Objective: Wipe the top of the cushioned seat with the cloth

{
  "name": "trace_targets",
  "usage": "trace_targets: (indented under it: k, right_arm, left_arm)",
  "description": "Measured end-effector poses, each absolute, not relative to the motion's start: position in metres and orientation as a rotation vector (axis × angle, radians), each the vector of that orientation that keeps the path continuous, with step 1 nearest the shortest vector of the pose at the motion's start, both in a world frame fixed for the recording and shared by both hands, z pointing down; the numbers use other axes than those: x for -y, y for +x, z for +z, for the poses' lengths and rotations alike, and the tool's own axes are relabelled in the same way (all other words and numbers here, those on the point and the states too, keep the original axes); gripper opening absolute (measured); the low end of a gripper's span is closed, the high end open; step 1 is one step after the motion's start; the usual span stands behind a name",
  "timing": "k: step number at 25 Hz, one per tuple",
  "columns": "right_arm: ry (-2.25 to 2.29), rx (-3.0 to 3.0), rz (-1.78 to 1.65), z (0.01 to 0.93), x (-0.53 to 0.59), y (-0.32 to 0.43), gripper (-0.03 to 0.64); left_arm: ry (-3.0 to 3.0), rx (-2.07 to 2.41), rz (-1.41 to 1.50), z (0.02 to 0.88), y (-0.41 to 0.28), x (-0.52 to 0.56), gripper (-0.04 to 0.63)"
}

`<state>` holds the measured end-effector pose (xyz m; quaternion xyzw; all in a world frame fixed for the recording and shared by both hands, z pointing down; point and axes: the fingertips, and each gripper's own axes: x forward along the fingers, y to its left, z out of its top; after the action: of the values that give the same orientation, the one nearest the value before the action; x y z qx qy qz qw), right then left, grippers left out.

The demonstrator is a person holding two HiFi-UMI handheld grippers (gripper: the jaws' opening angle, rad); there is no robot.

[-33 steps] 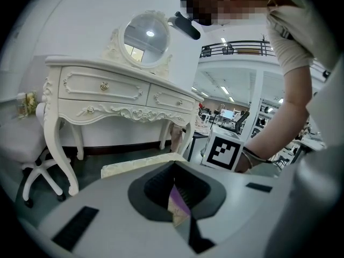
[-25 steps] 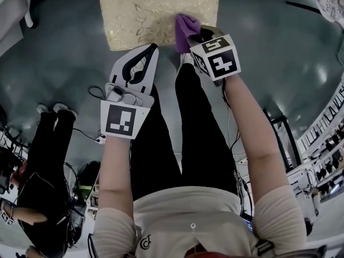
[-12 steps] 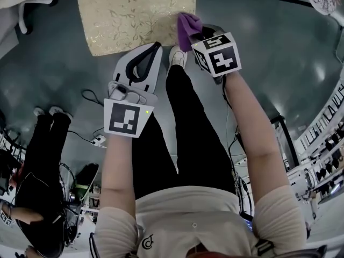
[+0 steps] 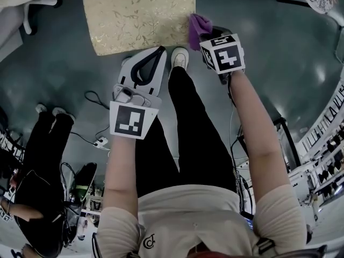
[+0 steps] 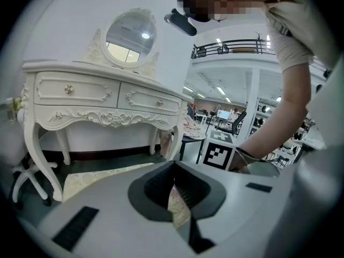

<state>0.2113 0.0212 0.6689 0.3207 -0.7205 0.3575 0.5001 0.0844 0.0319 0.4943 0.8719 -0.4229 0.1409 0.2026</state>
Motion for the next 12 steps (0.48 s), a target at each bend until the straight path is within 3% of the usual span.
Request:
trace_targets:
  k: [5, 12]
  right_arm:
    - [0.847, 1.819, 0.827, 0.619, -0.017, 0.193, 0.078]
    - [1.010, 1.980, 0.743, 0.515, 0.007, 0.146, 0.080]
  left_arm:
    - [2.529, 1.177, 0.516, 0.463, 0.062, -0.033, 0.014]
    - [2.487, 1.362, 0.413, 0.381, 0.011, -0.010, 0.014]
